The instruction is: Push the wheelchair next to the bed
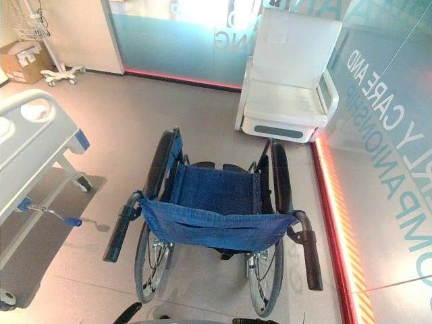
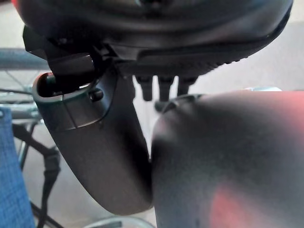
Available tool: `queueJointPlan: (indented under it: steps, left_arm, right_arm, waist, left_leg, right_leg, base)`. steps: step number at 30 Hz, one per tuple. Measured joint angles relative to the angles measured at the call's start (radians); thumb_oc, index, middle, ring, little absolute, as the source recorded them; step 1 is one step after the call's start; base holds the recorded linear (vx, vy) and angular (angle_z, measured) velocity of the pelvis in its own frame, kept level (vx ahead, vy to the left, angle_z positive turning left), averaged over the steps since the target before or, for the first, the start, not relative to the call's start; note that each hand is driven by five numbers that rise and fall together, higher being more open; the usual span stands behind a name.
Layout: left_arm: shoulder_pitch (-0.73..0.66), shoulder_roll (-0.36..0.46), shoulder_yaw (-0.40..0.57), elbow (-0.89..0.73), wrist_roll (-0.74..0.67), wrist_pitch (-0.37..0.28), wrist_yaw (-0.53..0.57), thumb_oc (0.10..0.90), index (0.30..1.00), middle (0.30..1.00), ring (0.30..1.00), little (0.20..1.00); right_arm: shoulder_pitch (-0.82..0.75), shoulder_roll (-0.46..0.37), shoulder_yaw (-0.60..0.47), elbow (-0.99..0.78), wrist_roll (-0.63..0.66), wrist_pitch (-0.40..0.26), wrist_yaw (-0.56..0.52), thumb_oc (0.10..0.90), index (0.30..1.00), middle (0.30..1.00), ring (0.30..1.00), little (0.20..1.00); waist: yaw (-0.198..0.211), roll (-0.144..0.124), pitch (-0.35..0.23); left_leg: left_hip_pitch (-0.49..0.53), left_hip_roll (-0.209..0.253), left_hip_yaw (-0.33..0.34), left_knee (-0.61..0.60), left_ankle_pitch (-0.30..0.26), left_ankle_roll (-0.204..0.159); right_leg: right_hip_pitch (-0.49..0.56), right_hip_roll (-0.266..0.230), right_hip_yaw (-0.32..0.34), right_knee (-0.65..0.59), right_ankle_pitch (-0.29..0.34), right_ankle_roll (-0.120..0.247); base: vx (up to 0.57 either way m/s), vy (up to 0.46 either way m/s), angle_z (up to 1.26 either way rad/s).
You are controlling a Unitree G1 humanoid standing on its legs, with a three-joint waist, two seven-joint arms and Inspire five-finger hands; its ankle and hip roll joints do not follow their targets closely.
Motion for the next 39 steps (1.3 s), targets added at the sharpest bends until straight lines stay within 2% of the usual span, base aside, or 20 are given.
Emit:
queueJointPlan:
  steps: [23,30,33,36,39]
  left_arm:
    - [0.001,0.001,0.001,0.014,-0.003,0.023,-0.012,0.8,0.9,0.9,0.9,0.9]
    - [0.007,0.008,0.033,-0.014,-0.082,0.021,-0.033,0.8,0.9,0.9,0.9,0.9]
    - [0.039,0.03,0.036,-0.108,-0.119,0.024,-0.058,0.8,0.9,0.9,0.9,0.9]
    - [0.052,0.07,0.092,-0.199,-0.141,0.036,-0.075,0.8,0.9,0.9,0.9,0.9]
    - [0.047,0.132,0.142,-0.231,-0.16,0.06,-0.099,0.8,0.9,0.9,0.9,0.9]
  right_arm:
    - [0.017,0.001,-0.001,0.0,0.0,-0.001,0.004,0.8,0.9,0.9,0.9,0.9]
    - [0.045,-0.018,-0.015,-0.038,0.052,-0.009,0.01,0.8,0.9,0.9,0.9,0.9]
    - [0.089,-0.049,-0.053,-0.1,0.092,-0.008,0.048,0.8,0.9,0.9,0.9,0.9]
    - [0.145,-0.098,-0.131,-0.159,0.16,-0.006,0.079,0.8,0.9,0.9,0.9,0.9]
    - [0.154,-0.165,-0.21,-0.17,0.167,-0.004,0.106,0.8,0.9,0.9,0.9,0.9]
  waist:
    - [-0.001,0.004,-0.026]
    - [-0.002,0.007,-0.025]
    - [-0.003,0.01,-0.023]
    - [-0.004,0.009,-0.019]
    - [-0.009,0.004,-0.011]
  left_leg:
    - [0.008,0.0,0.0,0.0,0.0,0.0]
    - [0.008,0.0,-0.001,0.0,0.0,0.0]
    - [0.005,0.0,-0.002,0.0,0.0,0.0]
    - [-0.004,0.002,-0.002,-0.001,0.0,0.0]
    - [-0.009,0.004,0.003,-0.001,0.0,0.0]
  right_leg:
    - [0.003,0.0,0.002,0.0,-0.001,-0.001]
    - [0.002,0.0,0.003,0.0,-0.001,-0.001]
    - [0.0,0.0,0.003,0.0,0.0,0.0]
    - [-0.007,0.002,0.003,0.0,0.002,0.004]
    - [-0.014,0.003,0.005,0.0,0.004,0.007]
  base:
    - [0.0,0.0,0.0]
    - [-0.01,-0.005,0.0]
    - [-0.06,-0.024,0.01]
    - [-0.03,-0.018,0.01]
    - [-0.02,-0.018,-0.05]
